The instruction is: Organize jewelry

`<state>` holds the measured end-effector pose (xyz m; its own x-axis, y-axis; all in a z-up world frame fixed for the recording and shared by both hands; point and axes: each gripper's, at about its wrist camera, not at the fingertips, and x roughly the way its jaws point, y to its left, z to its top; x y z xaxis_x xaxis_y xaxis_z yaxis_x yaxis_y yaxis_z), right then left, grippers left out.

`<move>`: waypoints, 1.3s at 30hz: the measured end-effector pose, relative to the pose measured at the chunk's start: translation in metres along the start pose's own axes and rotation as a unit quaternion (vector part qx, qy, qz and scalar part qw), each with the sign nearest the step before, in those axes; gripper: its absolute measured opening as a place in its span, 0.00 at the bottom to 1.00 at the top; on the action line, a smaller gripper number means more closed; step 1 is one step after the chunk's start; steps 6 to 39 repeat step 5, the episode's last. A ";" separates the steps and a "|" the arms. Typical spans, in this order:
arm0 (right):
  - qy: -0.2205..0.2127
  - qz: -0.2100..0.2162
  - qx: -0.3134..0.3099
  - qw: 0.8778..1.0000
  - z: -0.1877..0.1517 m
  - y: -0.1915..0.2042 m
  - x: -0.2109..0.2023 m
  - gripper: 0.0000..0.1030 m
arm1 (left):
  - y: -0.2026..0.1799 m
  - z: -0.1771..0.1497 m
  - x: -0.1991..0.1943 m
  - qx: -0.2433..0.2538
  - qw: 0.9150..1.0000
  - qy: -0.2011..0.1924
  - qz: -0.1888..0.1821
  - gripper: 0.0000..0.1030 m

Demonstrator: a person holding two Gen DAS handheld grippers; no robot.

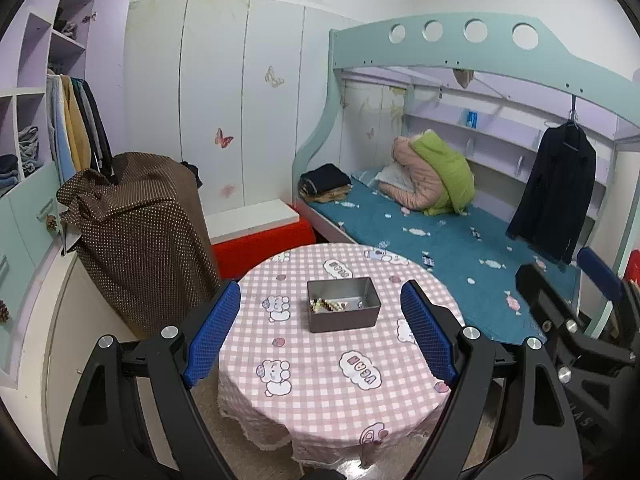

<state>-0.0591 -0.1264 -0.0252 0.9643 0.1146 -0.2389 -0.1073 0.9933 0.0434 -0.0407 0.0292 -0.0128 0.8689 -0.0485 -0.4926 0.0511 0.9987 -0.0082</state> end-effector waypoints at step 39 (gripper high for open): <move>-0.001 -0.001 0.002 1.000 0.000 0.001 0.002 0.92 | 0.002 0.000 0.002 0.002 1.000 -0.001 -0.002 0.81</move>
